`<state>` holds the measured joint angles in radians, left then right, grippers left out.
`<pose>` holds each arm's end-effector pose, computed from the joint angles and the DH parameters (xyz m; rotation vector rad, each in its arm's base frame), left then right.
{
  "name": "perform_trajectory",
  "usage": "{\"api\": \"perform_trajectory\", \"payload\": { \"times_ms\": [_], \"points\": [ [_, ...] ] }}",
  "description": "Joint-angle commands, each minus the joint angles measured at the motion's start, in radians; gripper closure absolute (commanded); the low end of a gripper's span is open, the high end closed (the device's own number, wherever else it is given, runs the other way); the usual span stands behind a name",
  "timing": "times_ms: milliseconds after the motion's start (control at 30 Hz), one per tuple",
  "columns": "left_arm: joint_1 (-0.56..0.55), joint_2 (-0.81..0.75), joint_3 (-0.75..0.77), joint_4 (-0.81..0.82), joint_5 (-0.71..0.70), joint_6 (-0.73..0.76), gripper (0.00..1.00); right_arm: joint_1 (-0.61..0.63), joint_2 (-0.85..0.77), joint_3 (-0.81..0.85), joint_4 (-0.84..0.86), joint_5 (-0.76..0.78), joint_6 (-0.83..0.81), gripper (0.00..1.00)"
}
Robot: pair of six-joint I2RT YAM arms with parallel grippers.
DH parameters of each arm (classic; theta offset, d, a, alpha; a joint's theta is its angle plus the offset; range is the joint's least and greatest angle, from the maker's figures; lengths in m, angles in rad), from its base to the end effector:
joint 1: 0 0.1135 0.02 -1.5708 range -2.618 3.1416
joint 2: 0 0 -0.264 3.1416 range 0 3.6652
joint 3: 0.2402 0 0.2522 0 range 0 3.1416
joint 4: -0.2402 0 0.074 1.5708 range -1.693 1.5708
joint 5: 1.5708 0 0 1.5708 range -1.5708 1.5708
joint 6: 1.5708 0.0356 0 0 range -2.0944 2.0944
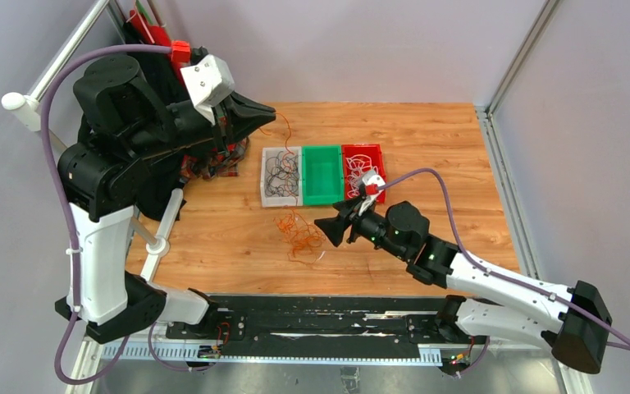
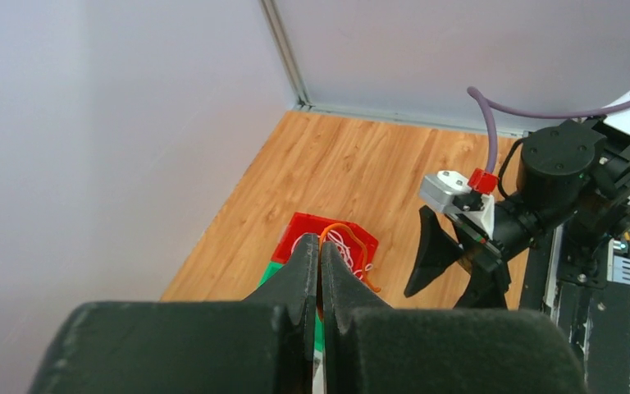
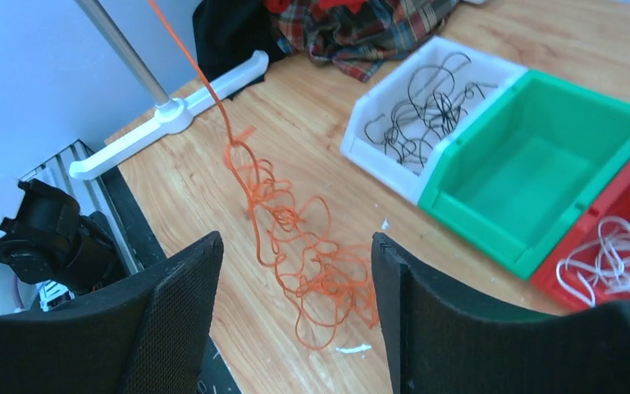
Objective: Untangle the cables
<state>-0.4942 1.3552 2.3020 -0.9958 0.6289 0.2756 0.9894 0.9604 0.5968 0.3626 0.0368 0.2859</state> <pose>0.1315 -0.0946 0.6002 1.0460 1.2798 -0.6744 0.1266 0.1903 0.2987 -0.5421 1.5655 0.9606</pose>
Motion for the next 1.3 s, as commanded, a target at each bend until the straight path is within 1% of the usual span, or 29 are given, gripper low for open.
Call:
{"api": "perform_trajectory", "payload": {
  "times_ms": [0,133,233,300,333,400,533,567,667,733,900,1000,1067,1133,1267],
  "points": [
    [-0.001,-0.014,0.003,0.036,0.033,-0.024,1.00,0.018,0.064,0.108,-0.118,-0.039,-0.148,0.33],
    [-0.001,-0.020,-0.001,0.035,0.038,-0.021,1.00,0.017,0.144,0.158,-0.118,-0.087,-0.200,0.33],
    [-0.001,-0.023,-0.001,0.036,0.041,-0.018,1.00,0.018,0.194,0.177,-0.095,-0.122,-0.206,0.33],
    [-0.001,-0.025,-0.005,0.036,0.044,-0.017,0.99,0.018,0.225,0.190,-0.080,-0.127,-0.204,0.37],
    [-0.001,-0.025,-0.007,0.036,0.043,-0.016,1.00,0.017,0.240,0.199,-0.078,-0.108,-0.202,0.43],
    [-0.001,-0.029,-0.015,0.036,0.032,-0.011,1.00,0.017,0.254,0.215,-0.095,-0.062,-0.199,0.63],
    [-0.001,-0.049,-0.047,0.036,-0.011,0.021,1.00,0.017,0.195,0.206,-0.113,-0.001,-0.197,0.98],
    [-0.001,-0.054,-0.060,0.036,-0.031,0.028,1.00,0.017,0.170,0.200,-0.122,0.018,-0.199,0.99],
    [-0.001,-0.083,-0.135,0.034,-0.112,0.064,1.00,0.014,0.059,0.188,-0.152,0.066,-0.207,0.99],
    [-0.001,-0.116,-0.227,0.043,-0.189,0.100,0.99,0.011,-0.014,0.183,-0.168,0.078,-0.207,1.00],
    [-0.001,-0.231,-0.512,0.152,-0.507,0.167,1.00,-0.020,-0.157,0.159,-0.244,0.146,-0.212,0.99],
    [-0.002,-0.302,-0.607,0.269,-0.681,0.211,0.99,-0.070,-0.194,0.112,-0.310,0.185,-0.186,0.99],
    [0.000,-0.318,-0.600,0.325,-0.754,0.226,1.00,-0.117,-0.201,0.066,-0.348,0.198,-0.160,0.99],
    [0.000,-0.318,-0.554,0.349,-0.783,0.239,1.00,-0.156,-0.190,0.022,-0.395,0.232,-0.123,0.99],
    [0.000,-0.274,-0.372,0.346,-0.837,0.268,1.00,-0.238,-0.110,-0.026,-0.531,0.357,0.015,0.99]
  ]
}}
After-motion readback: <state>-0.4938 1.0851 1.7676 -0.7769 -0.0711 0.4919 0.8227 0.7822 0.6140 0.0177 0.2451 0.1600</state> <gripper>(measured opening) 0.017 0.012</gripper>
